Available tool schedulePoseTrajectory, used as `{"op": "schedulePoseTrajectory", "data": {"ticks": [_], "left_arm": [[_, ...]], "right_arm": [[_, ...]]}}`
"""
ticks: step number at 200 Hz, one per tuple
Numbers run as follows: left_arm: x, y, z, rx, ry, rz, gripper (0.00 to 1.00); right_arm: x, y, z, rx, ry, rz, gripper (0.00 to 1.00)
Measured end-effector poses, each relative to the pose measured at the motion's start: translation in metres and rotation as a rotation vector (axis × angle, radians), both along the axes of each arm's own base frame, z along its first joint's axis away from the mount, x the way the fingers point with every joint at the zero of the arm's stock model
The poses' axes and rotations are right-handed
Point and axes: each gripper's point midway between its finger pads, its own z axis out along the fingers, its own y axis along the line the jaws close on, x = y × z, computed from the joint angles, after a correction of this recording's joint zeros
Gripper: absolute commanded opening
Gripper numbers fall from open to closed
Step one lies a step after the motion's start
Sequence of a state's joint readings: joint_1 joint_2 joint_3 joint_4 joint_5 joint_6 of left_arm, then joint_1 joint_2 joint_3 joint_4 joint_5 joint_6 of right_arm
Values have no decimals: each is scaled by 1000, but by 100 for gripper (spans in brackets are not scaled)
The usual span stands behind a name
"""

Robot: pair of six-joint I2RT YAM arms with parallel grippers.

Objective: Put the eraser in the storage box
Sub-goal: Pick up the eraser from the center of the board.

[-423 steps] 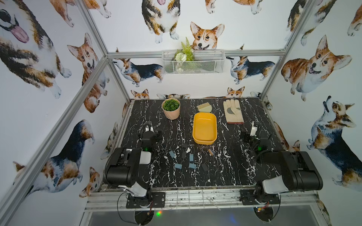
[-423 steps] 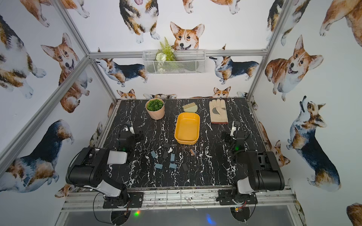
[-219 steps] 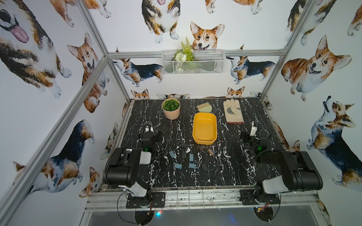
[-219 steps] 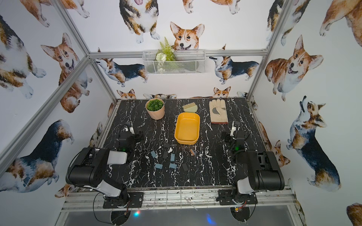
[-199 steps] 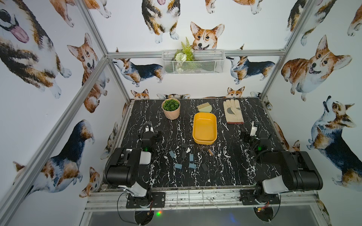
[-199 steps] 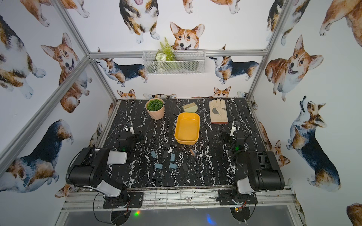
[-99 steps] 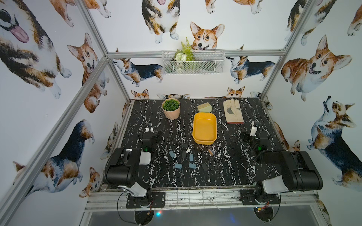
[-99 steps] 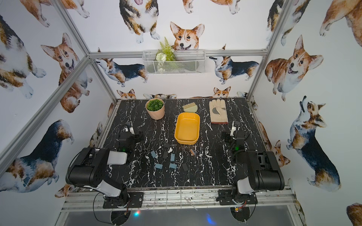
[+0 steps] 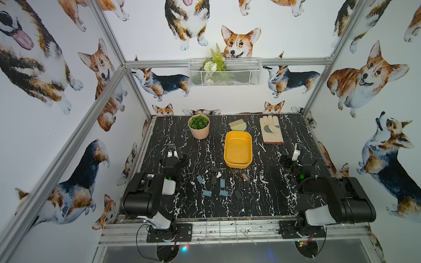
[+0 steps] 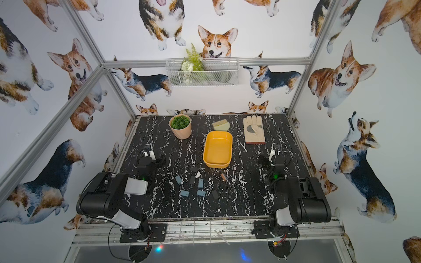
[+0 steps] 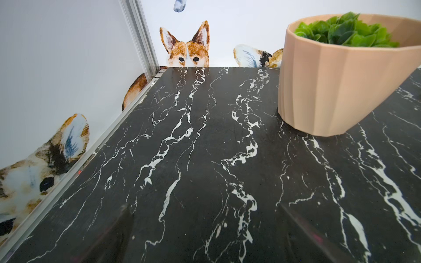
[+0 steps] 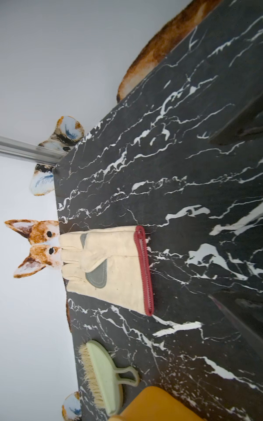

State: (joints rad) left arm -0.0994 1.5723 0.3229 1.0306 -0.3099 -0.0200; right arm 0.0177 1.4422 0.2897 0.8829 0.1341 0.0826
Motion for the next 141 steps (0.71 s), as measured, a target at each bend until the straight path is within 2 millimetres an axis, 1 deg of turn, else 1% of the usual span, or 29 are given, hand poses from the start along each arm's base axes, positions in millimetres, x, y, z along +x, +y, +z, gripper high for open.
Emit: {"op": "schedulePoseTrajectory", "data": {"ticks": [12, 21, 42, 110, 121, 141], "left_arm": [[6, -1, 5, 0, -3, -1, 100], [8, -1, 5, 0, -1, -1, 100], [6, -1, 0, 3, 25, -2, 100], [4, -1, -6, 5, 47, -2, 100], [0, -2, -7, 3, 40, -7, 100], [-15, 0, -18, 5, 45, -5, 100]], "right_arm": [[6, 0, 6, 0, -13, 0, 99], [6, 0, 6, 0, -12, 0, 100], [4, 0, -1, 0, 17, 0, 99], [3, 0, -2, 0, 22, 0, 100], [-2, 0, -5, 0, 20, 1, 99], [-20, 1, -18, 1, 32, 6, 99]]}}
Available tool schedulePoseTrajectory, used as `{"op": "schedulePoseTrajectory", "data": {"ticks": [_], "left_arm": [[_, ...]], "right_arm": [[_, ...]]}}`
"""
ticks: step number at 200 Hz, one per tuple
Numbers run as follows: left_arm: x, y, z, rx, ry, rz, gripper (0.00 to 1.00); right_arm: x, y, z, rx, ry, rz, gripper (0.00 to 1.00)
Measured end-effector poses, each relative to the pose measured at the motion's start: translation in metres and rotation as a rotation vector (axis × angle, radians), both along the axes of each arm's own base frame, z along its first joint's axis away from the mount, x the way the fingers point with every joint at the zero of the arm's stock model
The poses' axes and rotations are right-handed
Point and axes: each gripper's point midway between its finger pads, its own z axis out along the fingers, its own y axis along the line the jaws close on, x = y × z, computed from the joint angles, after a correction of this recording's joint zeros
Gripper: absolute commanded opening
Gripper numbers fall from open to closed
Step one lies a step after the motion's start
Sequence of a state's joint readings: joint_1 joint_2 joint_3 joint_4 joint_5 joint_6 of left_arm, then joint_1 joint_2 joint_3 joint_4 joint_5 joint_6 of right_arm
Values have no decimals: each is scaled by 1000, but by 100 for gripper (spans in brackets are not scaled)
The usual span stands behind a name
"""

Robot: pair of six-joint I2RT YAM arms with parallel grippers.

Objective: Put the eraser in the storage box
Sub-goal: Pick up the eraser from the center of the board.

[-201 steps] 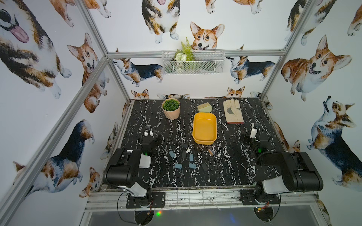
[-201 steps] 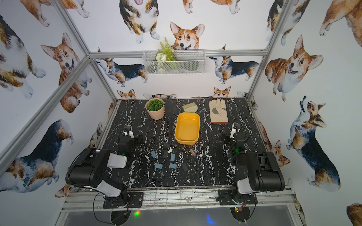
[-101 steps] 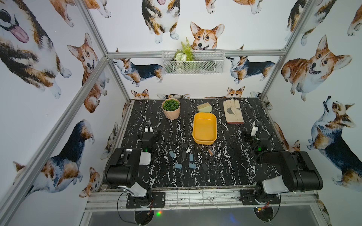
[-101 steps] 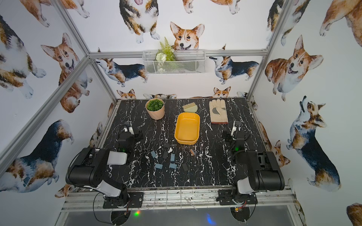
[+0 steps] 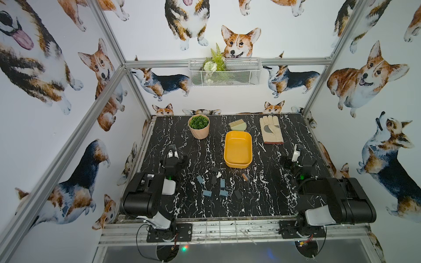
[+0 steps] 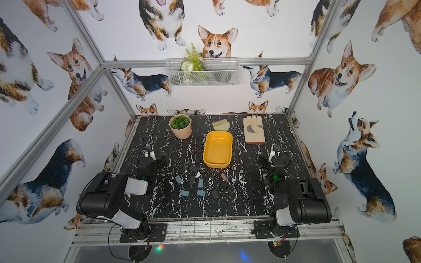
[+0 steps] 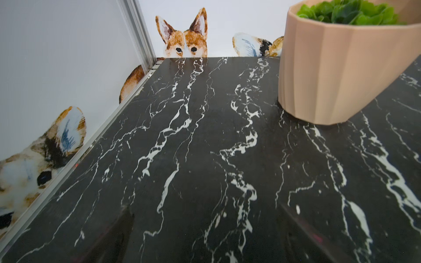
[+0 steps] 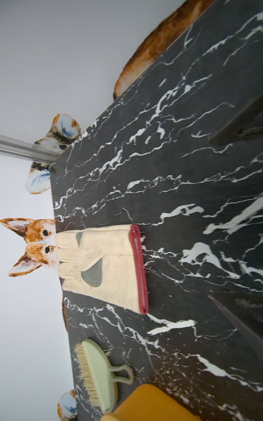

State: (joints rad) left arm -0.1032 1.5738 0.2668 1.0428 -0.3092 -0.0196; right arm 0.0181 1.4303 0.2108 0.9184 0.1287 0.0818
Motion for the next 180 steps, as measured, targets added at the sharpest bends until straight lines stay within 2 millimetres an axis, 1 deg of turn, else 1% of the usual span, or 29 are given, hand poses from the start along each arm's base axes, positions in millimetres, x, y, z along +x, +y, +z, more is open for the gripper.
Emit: {"op": "schedulePoseTrajectory", "data": {"ticks": [11, 26, 47, 70, 78, 98, 134, 149, 156, 162, 170, 177, 180], "left_arm": [[-2, 1, -1, 1, -1, 4, 100], [2, 1, 7, -2, -29, 5, 100], [8, 0, 13, -4, -45, 5, 100], [22, -2, 21, -3, -43, 2, 100], [23, -3, 24, -7, -52, -5, 100], [22, -3, 17, -6, -20, -7, 100], [22, -2, 14, -5, 0, -6, 100], [19, 1, 18, -9, -5, 5, 100], [17, 2, 23, -12, -22, 12, 100], [16, 2, 27, -5, -30, 22, 100], [13, 3, 34, 5, -26, 37, 100], [12, 1, 49, 5, -36, 39, 100], [13, 1, 60, 4, -48, 44, 100]], "right_arm": [[-3, 0, -1, 1, -1, 2, 100], [1, 0, 4, 1, -20, 2, 100], [10, 0, 13, 2, -42, 2, 99], [22, 1, 22, 1, -47, 1, 100], [25, 0, 23, 1, -47, -2, 99], [26, -2, 21, 1, -30, -6, 100], [24, -6, 17, 5, -11, -17, 100], [23, -7, 19, 9, -7, -24, 99], [23, -8, 24, 15, -3, -34, 99], [25, -9, 34, 16, -13, -46, 100], [30, -10, 51, 7, -34, -60, 100], [33, -7, 69, 0, -62, -68, 100], [34, -4, 76, -1, -72, -64, 99]]}}
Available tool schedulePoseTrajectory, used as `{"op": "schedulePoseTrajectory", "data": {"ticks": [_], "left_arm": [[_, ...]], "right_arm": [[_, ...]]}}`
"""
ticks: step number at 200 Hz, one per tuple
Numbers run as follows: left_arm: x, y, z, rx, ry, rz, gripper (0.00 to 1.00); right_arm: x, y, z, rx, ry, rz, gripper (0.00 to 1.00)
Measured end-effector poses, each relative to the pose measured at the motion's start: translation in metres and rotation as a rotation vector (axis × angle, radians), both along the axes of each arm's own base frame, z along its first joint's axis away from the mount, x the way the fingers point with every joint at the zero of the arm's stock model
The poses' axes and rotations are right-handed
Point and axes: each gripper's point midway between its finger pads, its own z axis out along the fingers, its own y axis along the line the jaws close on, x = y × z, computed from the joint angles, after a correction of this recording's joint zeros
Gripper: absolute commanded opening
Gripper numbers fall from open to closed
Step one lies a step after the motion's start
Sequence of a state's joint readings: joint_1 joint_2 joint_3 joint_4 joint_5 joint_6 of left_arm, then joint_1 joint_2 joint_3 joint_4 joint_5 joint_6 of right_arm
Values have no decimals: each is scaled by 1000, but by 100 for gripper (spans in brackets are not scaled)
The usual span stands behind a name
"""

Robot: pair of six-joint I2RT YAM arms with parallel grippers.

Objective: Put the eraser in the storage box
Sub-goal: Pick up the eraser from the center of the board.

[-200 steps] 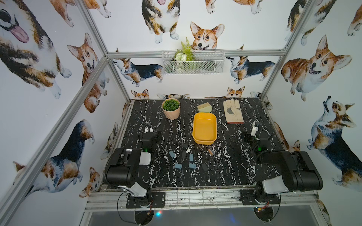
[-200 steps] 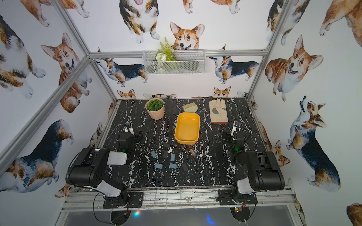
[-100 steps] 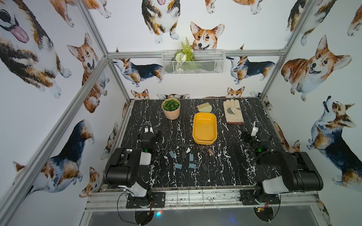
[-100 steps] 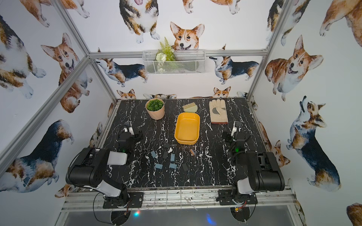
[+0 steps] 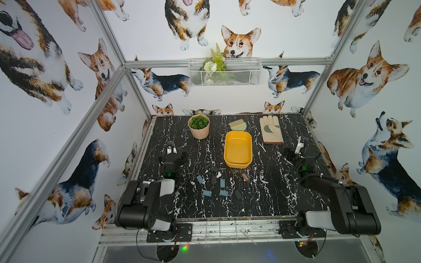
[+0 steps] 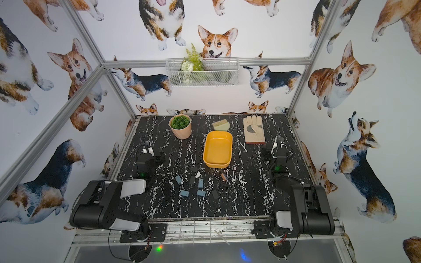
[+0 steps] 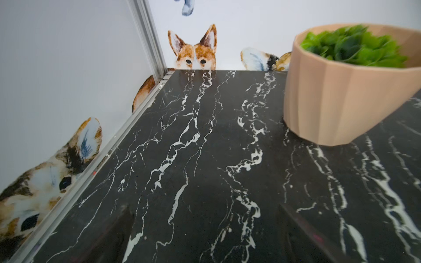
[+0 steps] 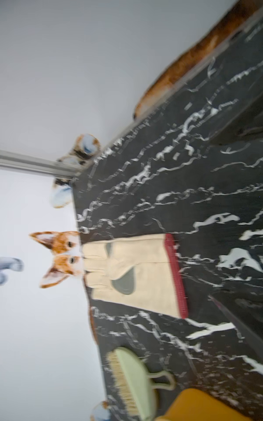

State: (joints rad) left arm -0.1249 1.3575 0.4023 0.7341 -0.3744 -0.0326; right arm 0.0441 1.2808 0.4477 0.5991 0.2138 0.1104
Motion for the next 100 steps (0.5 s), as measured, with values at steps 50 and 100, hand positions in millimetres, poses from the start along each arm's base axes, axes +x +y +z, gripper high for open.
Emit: {"op": "schedulePoseTrajectory", "data": {"ticks": [50, 100], "left_arm": [[28, 4, 194, -234, -181, 56, 100], [25, -27, 156, -360, 224, 21, 100]], "right_arm": [[13, 61, 81, 68, -34, 85, 100], [5, 37, 65, 298, 98, 43, 99]]}}
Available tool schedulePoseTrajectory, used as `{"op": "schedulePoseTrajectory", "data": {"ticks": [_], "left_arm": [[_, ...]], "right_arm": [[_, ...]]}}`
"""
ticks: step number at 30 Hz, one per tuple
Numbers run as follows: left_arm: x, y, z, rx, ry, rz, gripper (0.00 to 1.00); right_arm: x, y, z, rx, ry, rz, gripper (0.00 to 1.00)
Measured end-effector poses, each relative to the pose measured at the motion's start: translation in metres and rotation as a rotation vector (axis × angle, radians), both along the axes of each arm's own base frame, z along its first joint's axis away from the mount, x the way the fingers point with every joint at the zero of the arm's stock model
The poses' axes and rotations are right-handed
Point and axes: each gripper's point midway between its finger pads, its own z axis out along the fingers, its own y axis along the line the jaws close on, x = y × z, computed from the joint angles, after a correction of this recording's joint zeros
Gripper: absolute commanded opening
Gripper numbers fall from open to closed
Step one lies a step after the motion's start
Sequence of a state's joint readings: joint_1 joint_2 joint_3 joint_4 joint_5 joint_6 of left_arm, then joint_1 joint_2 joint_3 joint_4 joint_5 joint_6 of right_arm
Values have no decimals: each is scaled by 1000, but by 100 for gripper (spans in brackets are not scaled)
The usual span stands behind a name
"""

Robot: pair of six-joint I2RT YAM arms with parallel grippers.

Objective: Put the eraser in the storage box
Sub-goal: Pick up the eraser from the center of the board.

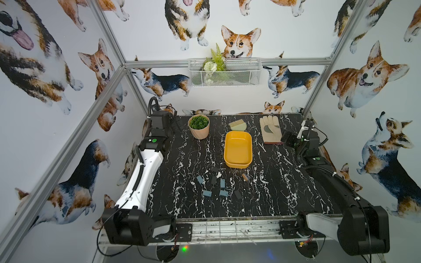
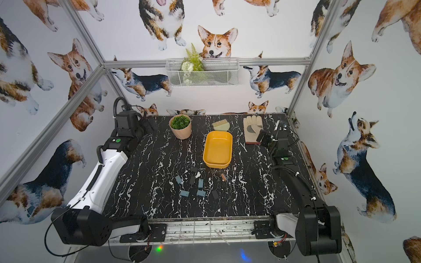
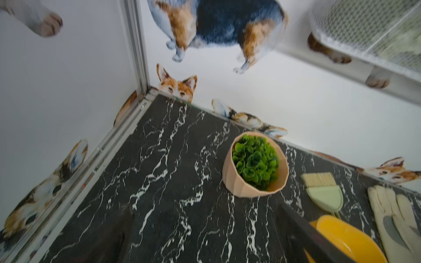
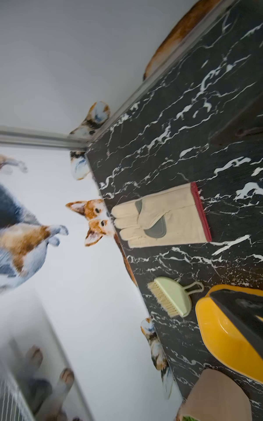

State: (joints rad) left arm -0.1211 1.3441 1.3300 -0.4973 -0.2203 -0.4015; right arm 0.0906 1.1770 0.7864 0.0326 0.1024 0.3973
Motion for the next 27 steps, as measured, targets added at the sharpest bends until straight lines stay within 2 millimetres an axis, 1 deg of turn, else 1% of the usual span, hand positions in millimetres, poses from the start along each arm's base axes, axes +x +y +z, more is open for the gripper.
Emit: {"op": "schedulePoseTrajectory", "data": {"ticks": [1, 2, 3, 5, 6, 7, 9, 10, 11, 13, 15, 17, 19, 21, 23, 27], "left_arm": [[-5, -4, -13, -5, 62, -1, 100], [-14, -10, -28, -8, 134, -7, 100], [-23, -16, -42, -7, 198, -15, 100], [-50, -33, -70, -4, 331, -39, 100], [-59, -40, -78, -2, 370, -48, 100], [-74, -49, -89, 1, 424, -57, 100], [-96, -64, -105, 5, 493, -72, 100], [-109, -72, -116, 9, 536, -79, 100], [-118, -77, -126, 13, 566, -75, 100], [-143, -81, -154, 31, 661, -55, 99], [-160, -80, -174, 32, 724, -26, 97], [-177, -75, -193, 32, 788, 18, 97], [-185, -75, -203, 25, 817, 37, 97], [-188, -77, -211, 20, 837, 52, 96], [-186, -81, -220, 13, 845, 60, 95], [-182, -93, -236, 5, 869, 58, 94]], "right_arm": [[-2, 8, -5, 15, 37, 32, 100], [-5, 16, -6, 33, 66, 59, 100], [-7, 20, -6, 35, 81, 68, 99], [-14, 33, -10, 45, 129, 113, 100], [-17, 35, -14, 43, 155, 120, 100], [-21, 36, -19, 41, 182, 123, 100], [-30, 35, -34, 38, 249, 122, 100], [-34, 34, -41, 39, 273, 119, 100], [-39, 34, -49, 44, 297, 118, 100], [-50, 37, -65, 60, 347, 128, 99], [-61, 40, -79, 75, 393, 140, 99], [-68, 42, -87, 83, 416, 146, 100], [-75, 44, -92, 101, 430, 154, 99], [-81, 44, -98, 107, 444, 157, 100], [-87, 45, -103, 115, 456, 166, 99], [-91, 45, -99, 119, 442, 167, 99]]}}
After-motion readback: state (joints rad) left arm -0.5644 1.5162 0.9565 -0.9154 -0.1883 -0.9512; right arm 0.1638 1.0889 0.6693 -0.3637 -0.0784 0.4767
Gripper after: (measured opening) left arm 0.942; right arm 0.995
